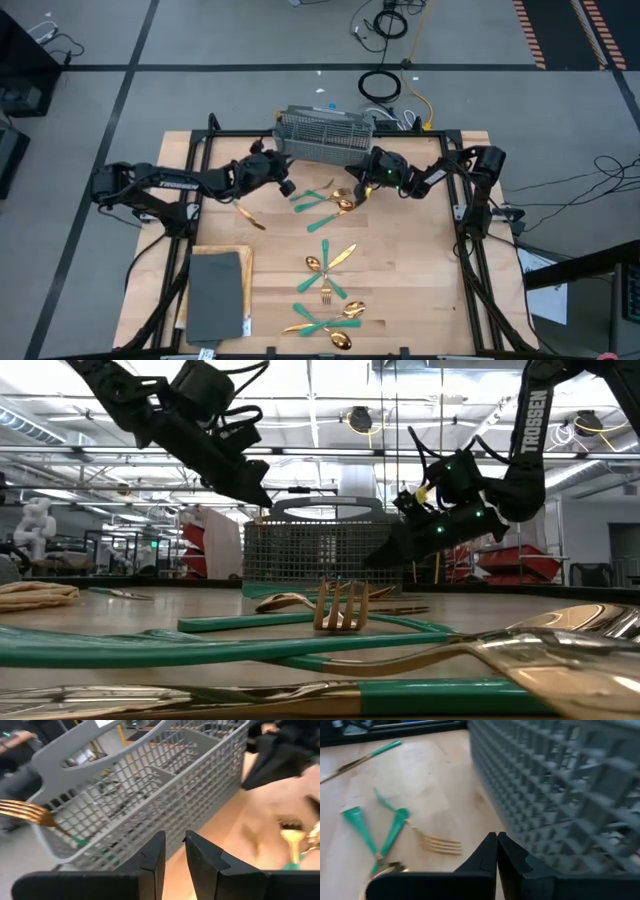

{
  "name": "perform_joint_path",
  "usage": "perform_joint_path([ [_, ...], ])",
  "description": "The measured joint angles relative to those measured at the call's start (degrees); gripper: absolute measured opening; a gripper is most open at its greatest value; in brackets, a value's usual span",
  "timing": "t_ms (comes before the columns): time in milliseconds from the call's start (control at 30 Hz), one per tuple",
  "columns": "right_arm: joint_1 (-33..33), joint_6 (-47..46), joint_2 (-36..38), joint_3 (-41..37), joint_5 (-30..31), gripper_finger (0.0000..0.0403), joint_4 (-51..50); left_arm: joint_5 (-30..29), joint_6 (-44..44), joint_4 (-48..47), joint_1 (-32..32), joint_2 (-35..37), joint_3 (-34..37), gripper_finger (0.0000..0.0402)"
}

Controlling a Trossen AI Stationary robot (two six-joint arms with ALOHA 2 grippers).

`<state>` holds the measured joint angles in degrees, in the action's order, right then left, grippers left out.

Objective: Sort silverware
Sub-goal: Adjust the gray silverware basket

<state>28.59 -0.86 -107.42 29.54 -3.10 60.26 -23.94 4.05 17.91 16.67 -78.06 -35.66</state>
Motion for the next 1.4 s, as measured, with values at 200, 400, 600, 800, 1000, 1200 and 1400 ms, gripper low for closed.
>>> perform_joint_path([
  [200,0.26,-0.32,0.04,0.13,0.42,0.0000,1.04,3.28,-2.29,1.00,1.31,-0.03,0.00,0.0081],
  [400,1.26,-1.53,0.04,0.13,2.24,0.0000,1.28,3.82,-3.22,1.03,1.46,-2.08,0.00,0.0081],
  [600,1.56,-3.00,0.04,0.13,3.64,0.0000,1.33,4.24,-4.58,1.35,3.29,-5.63,0.00,0.0081],
  [800,2.06,-4.83,0.04,0.46,5.25,0.0000,1.13,5.54,-5.28,2.77,6.24,-8.03,0.00,0.0081],
  [1000,2.19,-6.45,0.04,2.87,6.20,0.0000,0.36,7.79,-5.34,5.22,8.12,-8.44,-0.01,0.0081],
  [1200,2.30,-6.46,0.07,5.87,6.26,0.0000,-4.73,8.28,-5.46,5.22,8.54,-8.44,-0.02,0.0081],
  [1400,2.35,-6.59,0.07,6.84,6.38,0.0000,-7.25,8.45,-5.46,5.22,8.50,-8.44,-0.02,0.0081],
])
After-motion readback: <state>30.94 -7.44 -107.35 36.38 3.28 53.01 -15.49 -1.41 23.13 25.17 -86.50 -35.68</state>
